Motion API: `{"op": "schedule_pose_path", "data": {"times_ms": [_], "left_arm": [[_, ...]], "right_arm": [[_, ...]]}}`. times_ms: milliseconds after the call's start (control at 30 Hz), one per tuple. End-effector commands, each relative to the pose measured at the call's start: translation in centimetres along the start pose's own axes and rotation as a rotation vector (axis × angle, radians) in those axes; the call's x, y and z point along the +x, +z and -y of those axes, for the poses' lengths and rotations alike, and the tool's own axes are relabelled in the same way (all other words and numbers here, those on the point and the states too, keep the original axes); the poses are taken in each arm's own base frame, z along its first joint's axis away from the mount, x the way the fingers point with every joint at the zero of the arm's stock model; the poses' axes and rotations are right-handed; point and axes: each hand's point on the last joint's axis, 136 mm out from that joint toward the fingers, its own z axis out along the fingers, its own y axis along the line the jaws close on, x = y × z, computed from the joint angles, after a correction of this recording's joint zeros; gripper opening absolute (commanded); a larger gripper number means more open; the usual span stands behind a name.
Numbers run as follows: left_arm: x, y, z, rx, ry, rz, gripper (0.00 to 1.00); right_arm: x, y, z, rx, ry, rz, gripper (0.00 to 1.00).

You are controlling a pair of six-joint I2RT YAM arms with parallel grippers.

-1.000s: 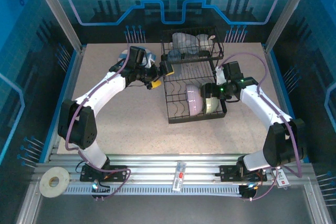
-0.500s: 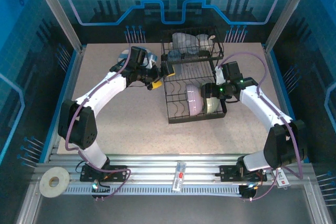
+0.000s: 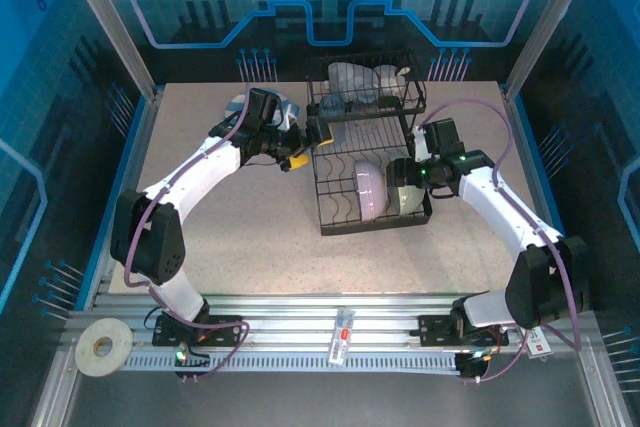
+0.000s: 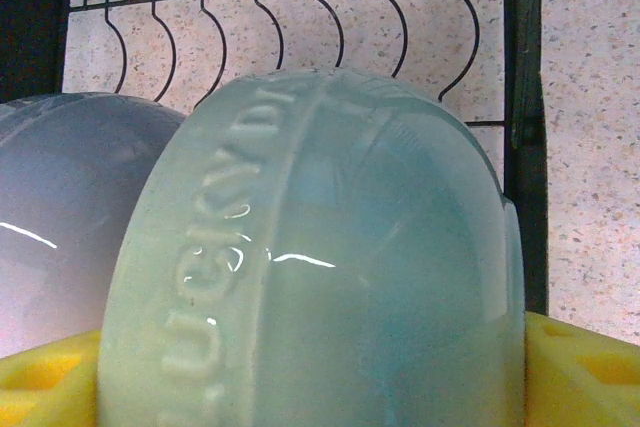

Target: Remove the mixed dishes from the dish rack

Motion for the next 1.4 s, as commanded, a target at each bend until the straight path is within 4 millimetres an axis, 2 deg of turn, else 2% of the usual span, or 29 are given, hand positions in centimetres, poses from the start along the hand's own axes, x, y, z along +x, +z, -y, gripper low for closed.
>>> {"op": "schedule_pose_path", "data": {"times_ms": [0, 233, 600, 1067, 1367], "left_arm": [[0.1, 0.1, 1.1, 0.022, 0.032, -0.021, 0.99], [0.1, -0.2, 1.3, 0.017, 0.046, -0.019, 0.99], [0.4, -0.7, 1.5, 0.014, 0.057, -0.020, 0.99], [1.1, -1.5, 2.4, 0.020, 0.106, -0.013, 0.99], [2.0, -2.0, 2.8, 0.009, 0.153, -0.018, 0.99]], "right_arm": [[-2.7, -1.9, -0.3, 0.024, -0.031, 0.124, 0.19], [-3.4, -2.4, 0.2, 0.049, -0.026, 0.148, 0.19], [-4.0, -3.1, 0.8, -0.012, 0.054, 0.166, 0.19], [-4.4, -4.6, 2.4, -0.139, 0.189, 0.206, 0.19], [-4.7, -5.5, 2.5, -0.231, 0.246, 0.246, 0.19]]}}
